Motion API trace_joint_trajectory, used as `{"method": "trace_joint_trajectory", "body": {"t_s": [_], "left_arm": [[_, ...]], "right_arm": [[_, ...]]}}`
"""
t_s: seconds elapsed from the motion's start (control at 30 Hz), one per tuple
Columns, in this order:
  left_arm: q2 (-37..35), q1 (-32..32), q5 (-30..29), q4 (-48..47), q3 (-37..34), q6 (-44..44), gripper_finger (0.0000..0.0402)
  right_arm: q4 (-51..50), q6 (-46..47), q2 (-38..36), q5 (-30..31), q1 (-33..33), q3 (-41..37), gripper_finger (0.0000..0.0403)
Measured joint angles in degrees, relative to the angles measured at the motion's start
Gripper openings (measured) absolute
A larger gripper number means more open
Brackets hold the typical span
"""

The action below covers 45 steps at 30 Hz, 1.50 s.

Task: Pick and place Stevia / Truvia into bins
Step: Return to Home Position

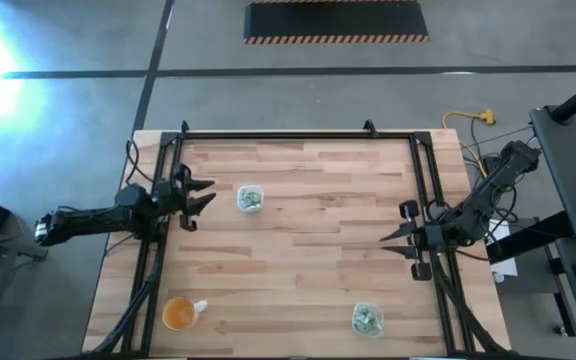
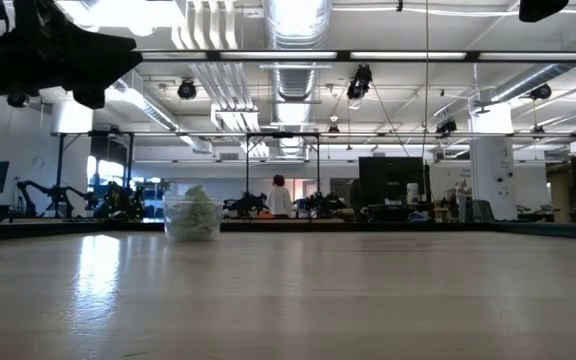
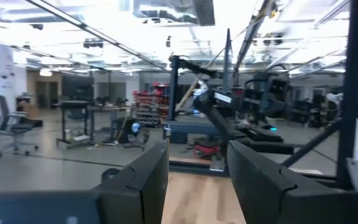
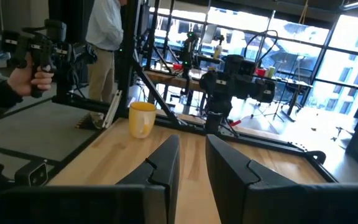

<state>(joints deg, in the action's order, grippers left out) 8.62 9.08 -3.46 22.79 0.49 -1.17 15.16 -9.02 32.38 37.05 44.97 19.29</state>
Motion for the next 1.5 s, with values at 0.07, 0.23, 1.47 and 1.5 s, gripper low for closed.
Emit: {"method": "trace_joint_trajectory", "body": {"t_s": [0.07,0.23,1.47,1.5], "left_arm": [[-0.1,-1.1,0.0,-0.3,0.0,0.0,0.0148],[1.0,-3.3,0.0,-0.8,0.0,0.6,0.0148],[0.7,-3.2,-4.4,-5.4,-0.2,6.1,0.0148],[0.7,-3.2,-4.4,-5.4,-0.2,6.1,0.0148]], "right_arm": [[0.0,0.0,0.0,0.0,0.0,0.0,0.0068],[0.0,0.3,0.0,0.0,0.0,-0.1,0.0068],[-14.9,0.7,-15.5,-42.5,-31.4,-5.5,0.0068],[-15.5,0.3,-15.7,-42.6,-32.1,-5.5,0.0068]]}}
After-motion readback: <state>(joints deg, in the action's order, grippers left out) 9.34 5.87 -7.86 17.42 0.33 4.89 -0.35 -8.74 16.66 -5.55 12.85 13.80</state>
